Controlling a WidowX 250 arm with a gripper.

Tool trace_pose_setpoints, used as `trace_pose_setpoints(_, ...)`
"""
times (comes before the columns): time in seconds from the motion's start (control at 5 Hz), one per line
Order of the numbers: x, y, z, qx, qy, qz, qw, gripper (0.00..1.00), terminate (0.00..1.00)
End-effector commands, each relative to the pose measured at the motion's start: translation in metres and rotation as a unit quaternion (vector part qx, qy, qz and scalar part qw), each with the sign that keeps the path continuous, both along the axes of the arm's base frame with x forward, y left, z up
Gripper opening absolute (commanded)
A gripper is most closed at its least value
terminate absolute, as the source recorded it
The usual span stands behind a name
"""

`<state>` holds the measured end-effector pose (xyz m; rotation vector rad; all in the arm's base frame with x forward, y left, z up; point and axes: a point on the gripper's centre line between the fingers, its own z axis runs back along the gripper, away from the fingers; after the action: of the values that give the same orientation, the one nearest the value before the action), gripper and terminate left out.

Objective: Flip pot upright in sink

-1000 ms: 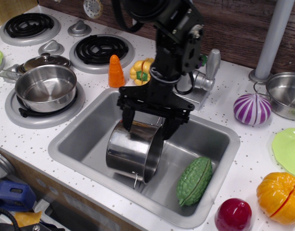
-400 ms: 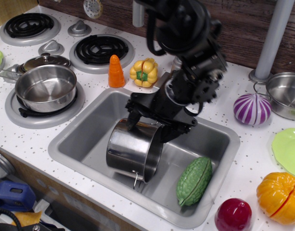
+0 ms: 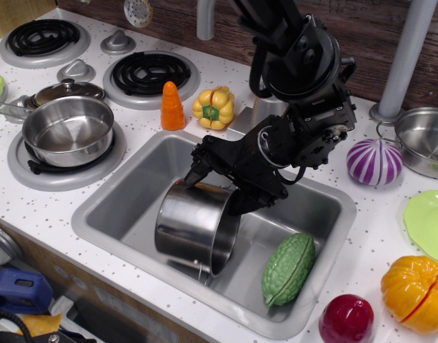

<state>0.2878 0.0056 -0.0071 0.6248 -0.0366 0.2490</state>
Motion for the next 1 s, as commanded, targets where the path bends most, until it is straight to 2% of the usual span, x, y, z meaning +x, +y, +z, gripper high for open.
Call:
trace_pose_setpoints(0.0,-0.004,0.000,0.011,0.010,0.031,-0.002,0.9995,1.00,0.00)
trace_pose_setpoints(0.2,-0.010,0.002,0.016,0.009,0.041,-0.002,0.9991,1.00,0.00)
trace_pose_setpoints(0.4,-0.015,0.006,0.015,-0.002,0.039,-0.002,0.9992,0.00,0.00)
trace_pose_setpoints(0.6,-0.018,0.009,0.010,-0.013,0.016,0.008,0.9998,0.00,0.00)
trace_pose_setpoints(0.8,-0.020,0.015,0.014,-0.025,-0.038,0.003,0.9990,0.00,0.00)
